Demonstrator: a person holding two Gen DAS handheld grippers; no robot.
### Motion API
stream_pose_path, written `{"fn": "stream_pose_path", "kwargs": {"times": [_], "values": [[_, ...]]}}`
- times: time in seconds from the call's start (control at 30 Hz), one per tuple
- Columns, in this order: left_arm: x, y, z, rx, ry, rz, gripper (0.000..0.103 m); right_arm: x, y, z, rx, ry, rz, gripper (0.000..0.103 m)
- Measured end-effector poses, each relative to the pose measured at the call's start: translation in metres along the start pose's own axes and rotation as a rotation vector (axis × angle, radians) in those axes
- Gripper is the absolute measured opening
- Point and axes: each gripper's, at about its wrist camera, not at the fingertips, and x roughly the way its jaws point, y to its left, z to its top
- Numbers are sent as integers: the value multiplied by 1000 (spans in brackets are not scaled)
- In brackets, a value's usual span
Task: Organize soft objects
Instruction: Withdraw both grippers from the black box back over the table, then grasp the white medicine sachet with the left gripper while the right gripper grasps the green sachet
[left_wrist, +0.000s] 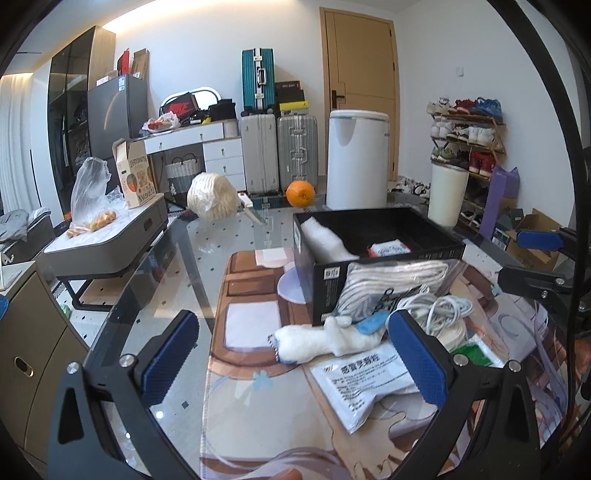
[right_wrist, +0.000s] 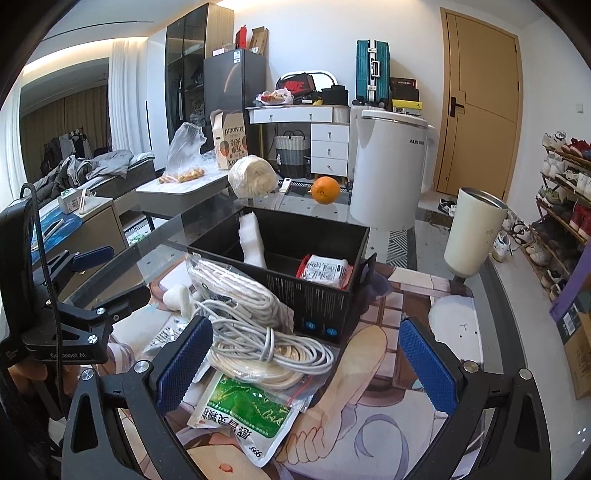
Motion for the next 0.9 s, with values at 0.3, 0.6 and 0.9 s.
{"fn": "stream_pose_path", "kwargs": {"times": [0.3, 0.6, 0.9], "values": [[8, -1, -6, 14, 58, -7, 103, 10, 0, -11, 16, 62, 2, 102], [9, -4, -18, 14, 105, -20, 103, 22, 9, -38, 14, 153, 24, 102], [8, -12, -23, 38, 121, -2, 103, 36, 26, -53, 13, 221, 61, 102]]}}
